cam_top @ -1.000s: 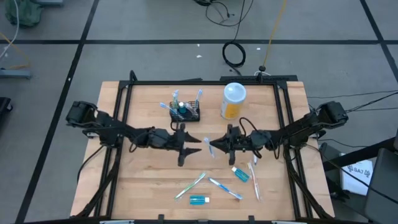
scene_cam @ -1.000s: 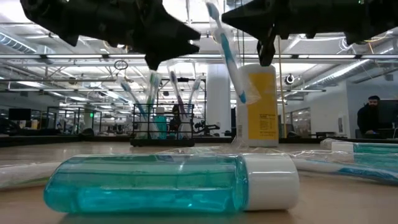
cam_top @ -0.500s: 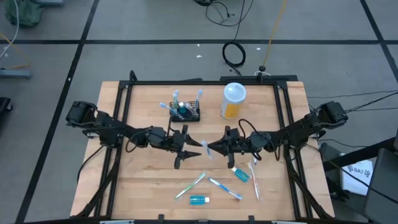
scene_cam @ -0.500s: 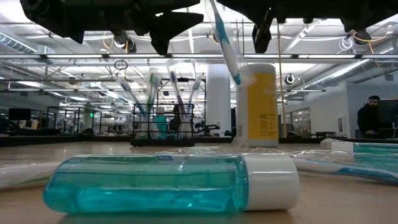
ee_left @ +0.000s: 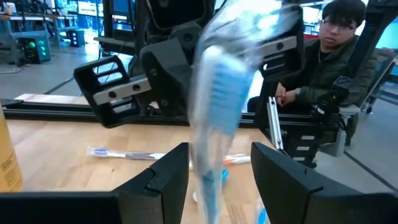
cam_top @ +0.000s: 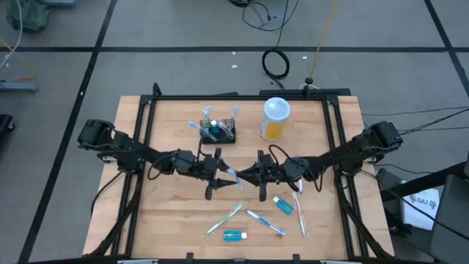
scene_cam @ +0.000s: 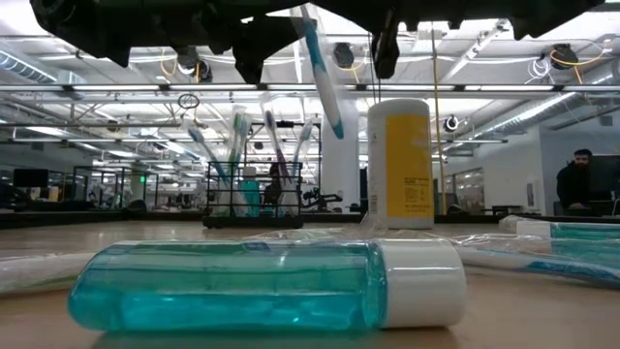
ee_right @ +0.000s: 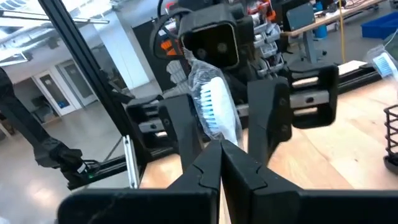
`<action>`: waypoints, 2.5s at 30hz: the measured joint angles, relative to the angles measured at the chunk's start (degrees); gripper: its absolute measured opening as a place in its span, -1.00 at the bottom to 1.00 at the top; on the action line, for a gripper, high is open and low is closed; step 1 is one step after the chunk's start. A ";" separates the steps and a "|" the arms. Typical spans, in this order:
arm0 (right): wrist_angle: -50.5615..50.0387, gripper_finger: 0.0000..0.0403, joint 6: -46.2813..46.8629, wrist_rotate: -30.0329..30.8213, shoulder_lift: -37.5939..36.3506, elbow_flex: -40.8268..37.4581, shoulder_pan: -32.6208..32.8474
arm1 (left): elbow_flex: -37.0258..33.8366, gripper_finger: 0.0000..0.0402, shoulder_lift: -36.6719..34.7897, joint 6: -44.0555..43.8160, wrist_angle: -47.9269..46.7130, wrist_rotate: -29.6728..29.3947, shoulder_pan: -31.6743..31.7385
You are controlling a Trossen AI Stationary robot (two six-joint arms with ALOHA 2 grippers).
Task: Pick & Place toothbrushing station
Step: Put the blue toothbrush into the black mesh organizer
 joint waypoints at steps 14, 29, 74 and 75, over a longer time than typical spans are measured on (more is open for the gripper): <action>-1.29 -1.00 -0.43 0.27 0.81 0.32 -0.44 | 0.00 -0.46 0.00 0.62 0.33 0.22 0.11; -1.36 -0.98 -0.20 0.26 0.81 0.30 -0.40 | 0.00 -0.82 -0.01 1.37 -2.40 -0.59 0.07; -7.47 -0.33 -1.49 0.19 0.59 0.21 0.31 | 0.04 -0.96 -24.90 9.30 -34.46 -42.22 12.78; -7.44 -0.33 -1.49 0.17 0.59 0.21 0.31 | -0.02 -0.95 -24.57 8.32 -35.07 -42.21 13.19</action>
